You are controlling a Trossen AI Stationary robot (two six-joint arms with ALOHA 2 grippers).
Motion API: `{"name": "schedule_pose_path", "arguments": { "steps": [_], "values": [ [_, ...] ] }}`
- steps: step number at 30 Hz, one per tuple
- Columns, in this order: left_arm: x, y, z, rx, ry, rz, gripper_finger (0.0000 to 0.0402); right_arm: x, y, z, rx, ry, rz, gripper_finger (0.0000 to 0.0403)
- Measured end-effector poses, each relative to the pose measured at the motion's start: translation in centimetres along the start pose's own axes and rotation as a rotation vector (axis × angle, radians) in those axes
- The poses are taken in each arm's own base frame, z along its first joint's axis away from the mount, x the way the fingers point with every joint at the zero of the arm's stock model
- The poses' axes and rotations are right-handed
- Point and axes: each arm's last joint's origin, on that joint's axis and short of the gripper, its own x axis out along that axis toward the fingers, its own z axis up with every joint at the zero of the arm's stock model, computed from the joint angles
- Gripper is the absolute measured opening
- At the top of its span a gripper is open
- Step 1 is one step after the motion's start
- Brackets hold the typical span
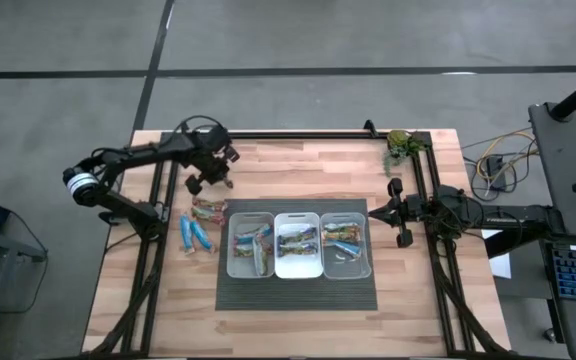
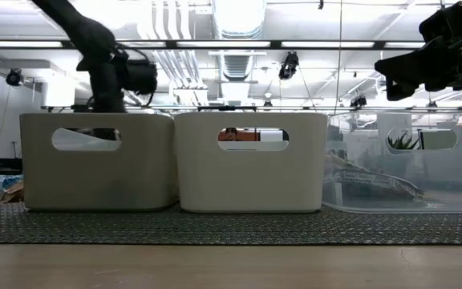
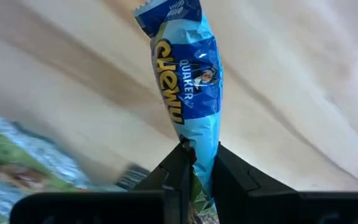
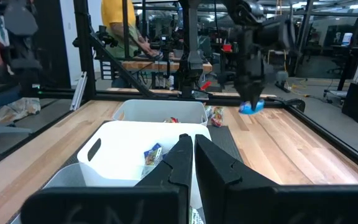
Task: Pick and place Granola Bars by type
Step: Put the blue granola bar into the white bin
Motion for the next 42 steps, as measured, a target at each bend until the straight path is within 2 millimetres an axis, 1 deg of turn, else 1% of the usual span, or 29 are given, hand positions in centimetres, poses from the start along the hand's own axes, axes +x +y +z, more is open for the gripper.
{"name": "schedule_pose_path", "arguments": {
  "steps": [7, 12, 15, 20, 25, 30, 34, 42],
  "values": [
    [-2.3, -2.6, -0.6, 0.09, 0.003, -0.118, 0.0033, 0.0, 0.0, 0.0, 0.0, 0.0, 0.0, 0.0009],
    [-3.8, -4.1, -2.1, 0.172, 0.047, -0.211, 0.0033, 0.0, 0.0, 0.0, 0.0, 0.0, 0.0, 0.0009],
    [-4.7, -4.9, -3.6, 0.242, 0.098, -0.266, 0.0033, 0.0, 0.0, 0.0, 0.0, 0.0, 0.0, 0.0009],
    [-6.4, -6.0, -6.7, 0.345, 0.161, -0.375, 0.0033, 0.0, 0.0, 0.0, 0.0, 0.0, 0.0, 0.0009],
    [-8.4, -6.9, -9.5, 0.411, 0.219, -0.494, 0.0033, 0.0, 0.0, 0.0, 0.0, 0.0, -0.001, 0.0009],
    [-10.3, -7.5, -12.0, 0.466, 0.263, -0.566, 0.0033, 0.0, 0.0, 0.0, 0.0, 0.0, 0.0, 0.0009],
    [-11.3, -8.2, -14.1, 0.508, 0.298, -0.594, 0.0033, 0.0, 0.0, 0.0, 0.0, 0.0, 0.0, 0.0009],
    [-11.7, -10.2, -18.5, 0.64, 0.342, -0.628, 0.0032, 0.0, 0.0, 0.0, 0.0, 0.0, 0.0, 0.0009]
  ]
}}
